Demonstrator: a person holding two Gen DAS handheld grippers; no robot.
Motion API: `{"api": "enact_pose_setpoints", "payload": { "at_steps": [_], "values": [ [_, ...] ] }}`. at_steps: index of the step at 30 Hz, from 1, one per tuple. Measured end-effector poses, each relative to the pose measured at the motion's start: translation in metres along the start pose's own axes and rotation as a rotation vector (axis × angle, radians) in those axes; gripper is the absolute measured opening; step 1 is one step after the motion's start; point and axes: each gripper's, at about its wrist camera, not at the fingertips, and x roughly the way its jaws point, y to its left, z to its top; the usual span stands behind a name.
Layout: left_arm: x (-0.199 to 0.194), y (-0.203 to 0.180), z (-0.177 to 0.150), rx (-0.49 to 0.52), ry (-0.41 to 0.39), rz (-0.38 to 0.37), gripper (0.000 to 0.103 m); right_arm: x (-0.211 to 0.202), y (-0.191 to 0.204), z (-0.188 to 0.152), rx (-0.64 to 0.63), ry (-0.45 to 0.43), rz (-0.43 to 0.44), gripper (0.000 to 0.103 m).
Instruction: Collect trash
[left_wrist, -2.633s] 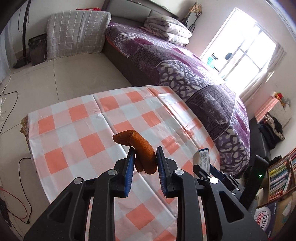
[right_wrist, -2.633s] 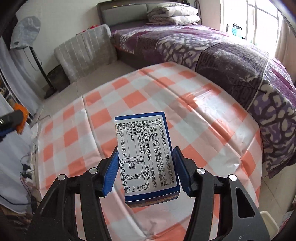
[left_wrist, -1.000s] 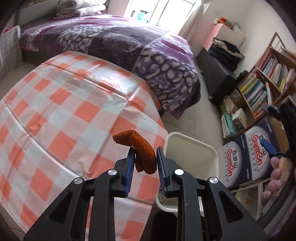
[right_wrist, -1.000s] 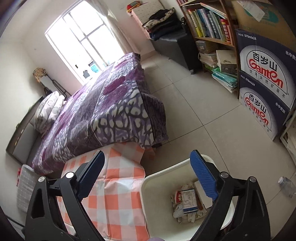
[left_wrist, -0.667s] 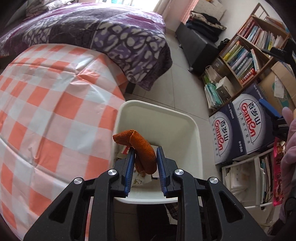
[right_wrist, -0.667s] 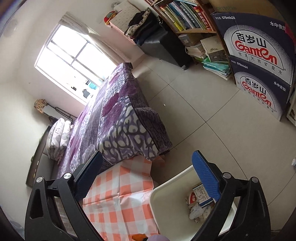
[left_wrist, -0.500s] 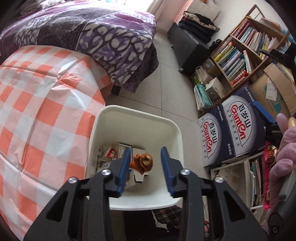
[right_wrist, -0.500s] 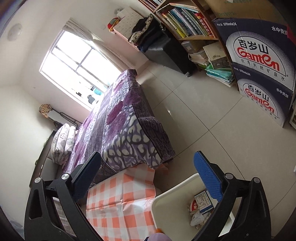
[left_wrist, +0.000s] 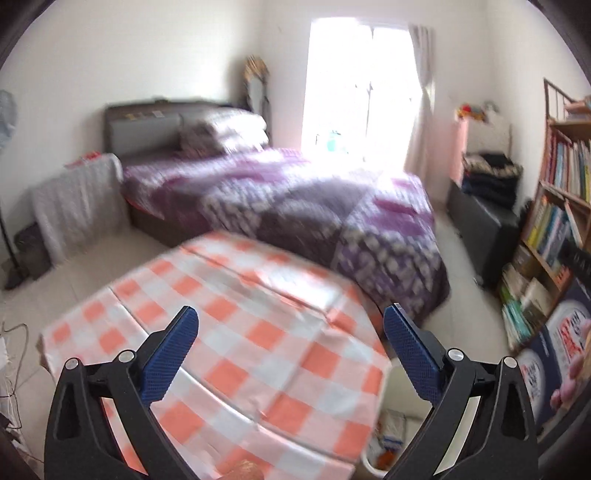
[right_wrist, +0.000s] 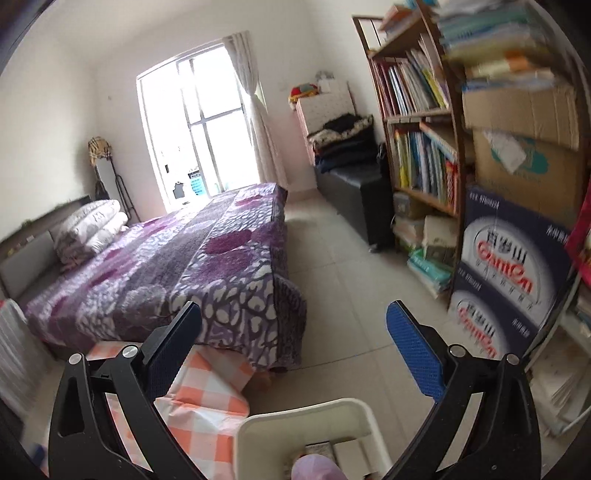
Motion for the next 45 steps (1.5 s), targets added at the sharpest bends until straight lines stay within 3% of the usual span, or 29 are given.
{"api": "enact_pose_setpoints", "payload": {
  "at_steps": [1,3,6,13,18,24,45],
  "values": [
    [-0.011,0.010,0.002,-0.015,-0.060,0.047,0.097,-0.009,0.008,-0.004,-0.021,-0.025,-0.001,0.096],
    [-0.013,0.023,0.005,-0.020,-0.031,0.147,0.097,-0.024,0.023,-0.014,-0.046,-0.040,0.054,0.096],
    [0.001,0.045,0.000,-0.072,0.084,0.119,0.097,-0.036,0.041,-0.031,-0.109,0.049,0.145,0.096],
    [0.004,0.072,-0.016,-0.108,0.126,0.168,0.097,-0.046,0.083,-0.064,-0.208,0.155,0.210,0.096],
    [0.007,0.086,-0.019,-0.130,0.183,0.150,0.097,-0.051,0.104,-0.074,-0.229,0.189,0.242,0.096],
    [0.003,0.091,-0.021,-0.107,0.187,0.167,0.097,-0.055,0.115,-0.083,-0.281,0.197,0.271,0.096],
    [0.007,0.059,-0.030,-0.019,0.185,0.155,0.097,-0.049,0.099,-0.083,-0.256,0.222,0.270,0.096]
  ]
}}
